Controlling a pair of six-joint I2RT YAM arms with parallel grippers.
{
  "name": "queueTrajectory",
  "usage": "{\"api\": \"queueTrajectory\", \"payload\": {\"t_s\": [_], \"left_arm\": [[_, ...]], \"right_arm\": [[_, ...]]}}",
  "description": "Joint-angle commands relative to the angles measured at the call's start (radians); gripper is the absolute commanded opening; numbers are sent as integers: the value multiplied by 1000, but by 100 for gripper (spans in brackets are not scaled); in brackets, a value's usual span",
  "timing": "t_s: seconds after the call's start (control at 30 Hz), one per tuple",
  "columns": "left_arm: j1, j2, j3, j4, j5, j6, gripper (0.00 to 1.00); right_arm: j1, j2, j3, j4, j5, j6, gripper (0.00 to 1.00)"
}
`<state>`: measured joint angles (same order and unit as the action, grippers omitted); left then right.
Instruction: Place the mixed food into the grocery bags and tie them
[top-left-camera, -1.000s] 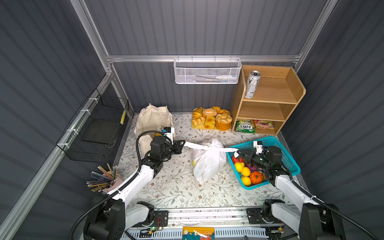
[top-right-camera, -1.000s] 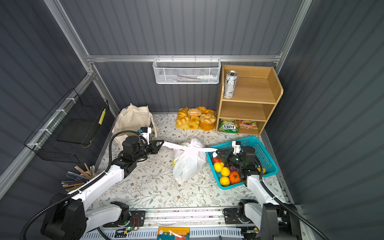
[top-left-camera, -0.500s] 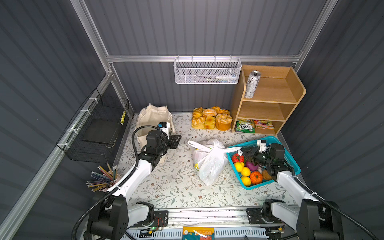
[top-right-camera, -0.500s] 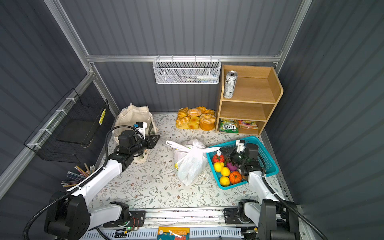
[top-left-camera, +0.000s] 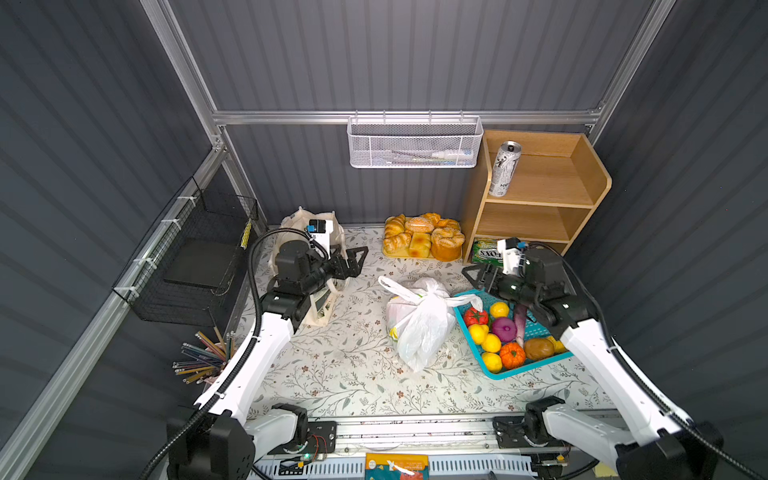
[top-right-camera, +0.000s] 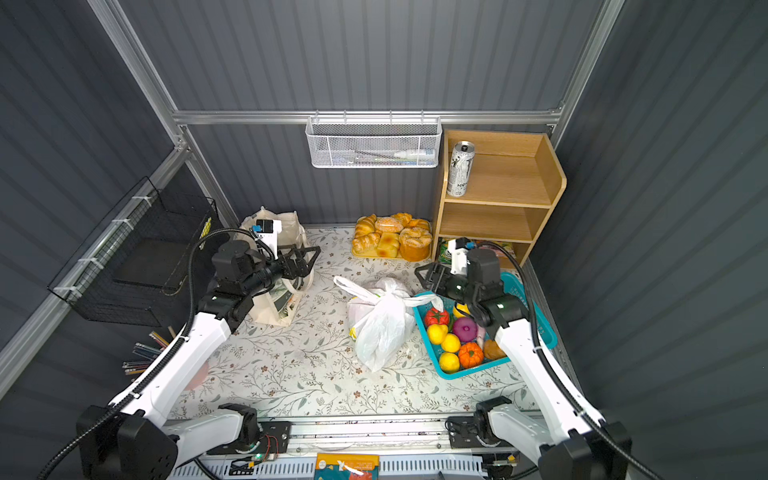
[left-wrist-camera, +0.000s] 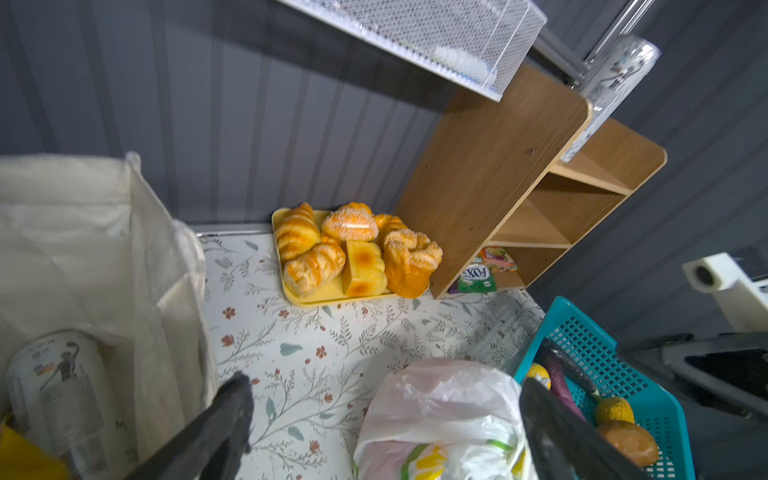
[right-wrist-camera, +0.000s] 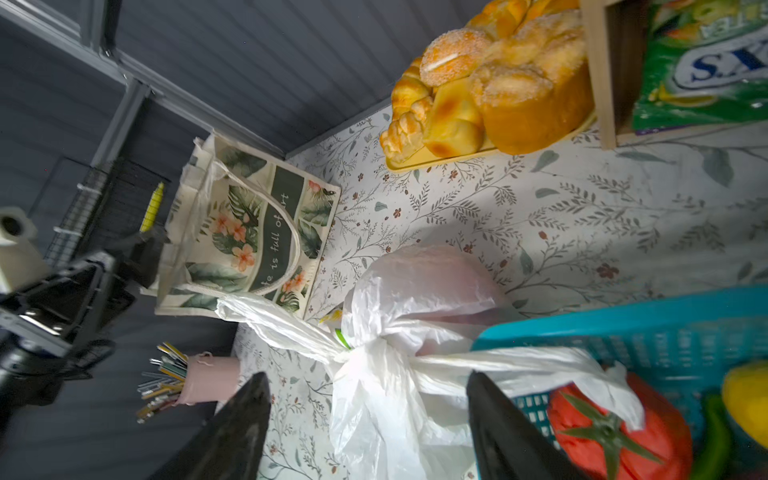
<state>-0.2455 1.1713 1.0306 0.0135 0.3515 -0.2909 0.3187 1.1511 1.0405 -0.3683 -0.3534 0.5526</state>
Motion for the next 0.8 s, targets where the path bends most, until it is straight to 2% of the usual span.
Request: {"api": "queueTrajectory", "payload": {"t_s": [0.0,0.17,0.27,0.5,0.63,0.77], "left_arm": [[-1,11,102,-100,-13,84,100],[-1,34,199,-208,-123,163,100],[-1,20,203,-209,-159,176,100],[0,-19,155,-154,-233,184,100],[0,-3,190,-188,-364,86,100],[0,51,273,-278,-351,102,100]], "right_arm": [[84,139,114,-183,123,-167,79],[205,307,302,-337,232,-314,87],[270,351,347,-392,304,-379,99],[313,380,339,-403,328,-438,99],[313,425,345,-398,310,-463,99],[317,488,363,-383,265,-471,99]]}}
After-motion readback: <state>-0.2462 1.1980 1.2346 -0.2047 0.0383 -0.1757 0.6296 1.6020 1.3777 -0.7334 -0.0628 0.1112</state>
